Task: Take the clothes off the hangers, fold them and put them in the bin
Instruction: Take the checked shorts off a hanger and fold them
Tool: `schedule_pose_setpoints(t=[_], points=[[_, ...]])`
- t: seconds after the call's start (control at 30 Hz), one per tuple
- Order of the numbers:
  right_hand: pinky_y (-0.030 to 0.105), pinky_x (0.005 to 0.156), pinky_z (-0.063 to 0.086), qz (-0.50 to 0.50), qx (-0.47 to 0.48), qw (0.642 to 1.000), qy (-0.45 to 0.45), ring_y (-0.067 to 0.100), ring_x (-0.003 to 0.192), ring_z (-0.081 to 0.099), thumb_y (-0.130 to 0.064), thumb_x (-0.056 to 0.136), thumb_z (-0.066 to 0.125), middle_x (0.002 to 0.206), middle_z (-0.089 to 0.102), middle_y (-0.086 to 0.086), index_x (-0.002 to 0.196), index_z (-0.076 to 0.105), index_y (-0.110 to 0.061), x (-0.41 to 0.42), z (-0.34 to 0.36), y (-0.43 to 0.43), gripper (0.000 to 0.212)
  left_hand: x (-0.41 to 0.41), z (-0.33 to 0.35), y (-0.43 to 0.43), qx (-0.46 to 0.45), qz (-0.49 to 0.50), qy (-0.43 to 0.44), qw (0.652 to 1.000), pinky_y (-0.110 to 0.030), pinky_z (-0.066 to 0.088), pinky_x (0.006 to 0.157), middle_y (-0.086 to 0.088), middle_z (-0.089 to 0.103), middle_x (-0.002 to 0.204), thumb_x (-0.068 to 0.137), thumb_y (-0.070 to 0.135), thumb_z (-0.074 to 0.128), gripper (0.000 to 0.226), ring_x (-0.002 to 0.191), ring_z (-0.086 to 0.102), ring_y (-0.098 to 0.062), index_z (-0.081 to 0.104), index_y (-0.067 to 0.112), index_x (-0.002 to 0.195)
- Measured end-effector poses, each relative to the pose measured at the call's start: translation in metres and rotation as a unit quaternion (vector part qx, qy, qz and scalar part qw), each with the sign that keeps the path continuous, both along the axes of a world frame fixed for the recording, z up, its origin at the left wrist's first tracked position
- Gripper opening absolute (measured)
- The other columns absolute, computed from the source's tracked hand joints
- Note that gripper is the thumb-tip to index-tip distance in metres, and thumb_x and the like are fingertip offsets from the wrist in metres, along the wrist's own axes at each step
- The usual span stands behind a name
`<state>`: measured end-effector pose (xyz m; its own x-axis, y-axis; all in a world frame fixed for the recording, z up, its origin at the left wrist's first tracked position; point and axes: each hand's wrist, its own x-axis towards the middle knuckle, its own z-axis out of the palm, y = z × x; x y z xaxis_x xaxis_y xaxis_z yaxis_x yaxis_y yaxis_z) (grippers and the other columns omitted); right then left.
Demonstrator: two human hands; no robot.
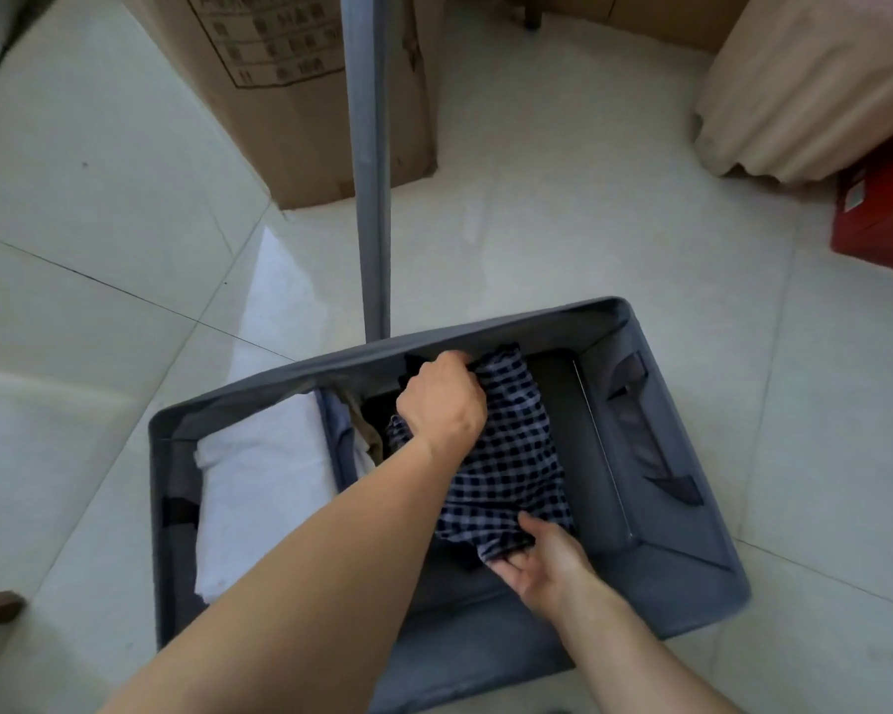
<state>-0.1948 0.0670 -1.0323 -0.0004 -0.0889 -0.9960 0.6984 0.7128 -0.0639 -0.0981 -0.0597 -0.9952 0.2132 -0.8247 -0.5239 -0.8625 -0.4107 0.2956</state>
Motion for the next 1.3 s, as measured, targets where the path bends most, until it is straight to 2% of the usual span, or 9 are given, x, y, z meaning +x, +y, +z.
schedule_pose_setpoints(t=[0.1, 0.2, 0.27, 0.4, 0.6, 0.73, 0.87, 1.03, 1.3], points=[[0.052, 0.086, 0.046, 0.041, 0.009, 0.999, 0.015, 0.041, 0.121, 0.053, -0.01, 0.1, 0.049, 0.132, 0.055, 0.025, 0.132, 0.047, 0.002, 0.001, -0.009, -0.002, 0.034, -0.002, -0.024, 0.008, 0.054, -0.064, 0.089, 0.993, -0.041, 0.046, 0.095, -0.008, 0.057, 0.134, 0.098, 0.025, 0.051, 0.055, 0.12, 0.056, -0.031, 0.029, 0.026, 0.149], [0.048, 0.079, 0.049, 0.094, 0.016, 0.995, 0.036, 0.041, 0.115, 0.058, -0.018, 0.1, 0.052, 0.128, 0.057, 0.026, 0.132, 0.049, -0.001, 0.001, -0.011, 0.0, 0.037, 0.0, -0.037, 0.021, 0.123, -0.196, 0.083, 0.969, -0.041, 0.013, 0.122, -0.006, 0.03, 0.157, 0.095, 0.02, 0.057, 0.069, 0.145, 0.027, -0.025, 0.02, 0.023, 0.154], [0.046, 0.077, 0.051, 0.157, 0.028, 0.986, 0.046, 0.039, 0.102, 0.063, -0.028, 0.101, 0.051, 0.113, 0.062, 0.027, 0.129, 0.05, 0.0, 0.0, -0.007, 0.002, 0.039, 0.004, -0.038, 0.024, 0.123, -0.226, 0.073, 0.964, -0.037, 0.001, 0.122, -0.002, 0.016, 0.163, 0.095, 0.018, 0.056, 0.07, 0.15, 0.011, -0.019, 0.019, 0.022, 0.155], [0.046, 0.067, 0.053, 0.25, 0.059, 0.964, 0.074, 0.033, 0.068, 0.061, -0.039, 0.102, 0.042, 0.077, 0.062, 0.024, 0.12, 0.048, 0.006, -0.003, 0.014, -0.003, 0.048, 0.01, -0.017, 0.024, 0.093, -0.181, 0.107, 0.973, -0.033, 0.01, 0.122, -0.002, 0.022, 0.161, 0.096, 0.017, 0.056, 0.065, 0.149, 0.017, -0.02, 0.024, 0.021, 0.153], [0.045, 0.061, 0.054, 0.262, 0.023, 0.96, 0.099, 0.033, 0.065, 0.061, -0.037, 0.103, 0.041, 0.076, 0.063, 0.024, 0.09, 0.05, 0.002, -0.007, 0.061, -0.021, 0.042, 0.007, 0.029, 0.038, 0.091, -0.078, 0.172, 0.978, -0.031, 0.031, 0.115, -0.002, 0.032, 0.157, 0.097, 0.016, 0.056, 0.058, 0.144, 0.031, -0.021, 0.033, 0.02, 0.151], [0.045, 0.066, 0.056, 0.258, -0.019, 0.96, 0.103, 0.035, 0.074, 0.065, -0.034, 0.102, 0.043, 0.084, 0.066, 0.025, 0.092, 0.053, 0.001, -0.007, 0.11, -0.028, 0.038, 0.001, 0.074, 0.057, 0.109, 0.014, 0.239, 0.965, -0.028, 0.037, 0.107, -0.002, 0.045, 0.149, 0.097, 0.018, 0.057, 0.05, 0.136, 0.044, -0.02, 0.042, 0.018, 0.145], [0.04, 0.061, 0.053, 0.225, -0.064, 0.967, 0.104, 0.033, 0.076, 0.066, -0.032, 0.103, 0.043, 0.085, 0.067, 0.023, 0.095, 0.055, 0.0, -0.008, 0.177, -0.027, 0.035, -0.005, 0.144, 0.075, 0.116, 0.145, 0.328, 0.926, -0.026, 0.044, 0.092, -0.006, 0.059, 0.133, 0.096, 0.017, 0.059, 0.038, 0.117, 0.056, -0.017, 0.054, 0.011, 0.134], [0.037, 0.063, 0.054, 0.203, -0.133, 0.964, 0.105, 0.031, 0.069, 0.068, -0.026, 0.103, 0.043, 0.071, 0.071, 0.018, 0.088, 0.057, -0.002, -0.01, 0.276, -0.021, 0.032, -0.004, 0.241, 0.091, 0.131, 0.3, 0.448, 0.832, -0.029, 0.057, 0.073, -0.007, 0.072, 0.09, 0.094, 0.012, 0.06, 0.027, 0.073, 0.068, -0.016, 0.061, 0.01, 0.122], [0.031, 0.057, 0.053, 0.266, -0.247, 0.92, 0.15, 0.025, 0.061, 0.064, -0.023, 0.103, 0.043, 0.077, 0.07, 0.016, 0.09, 0.057, -0.005, -0.021, 0.456, -0.018, 0.026, -0.001, 0.423, 0.1, 0.08, 0.288, 0.527, 0.796, -0.034, 0.057, 0.079, -0.01, 0.073, 0.097, 0.094, 0.011, 0.061, 0.021, 0.083, 0.069, -0.021, 0.063, 0.012, 0.115]])
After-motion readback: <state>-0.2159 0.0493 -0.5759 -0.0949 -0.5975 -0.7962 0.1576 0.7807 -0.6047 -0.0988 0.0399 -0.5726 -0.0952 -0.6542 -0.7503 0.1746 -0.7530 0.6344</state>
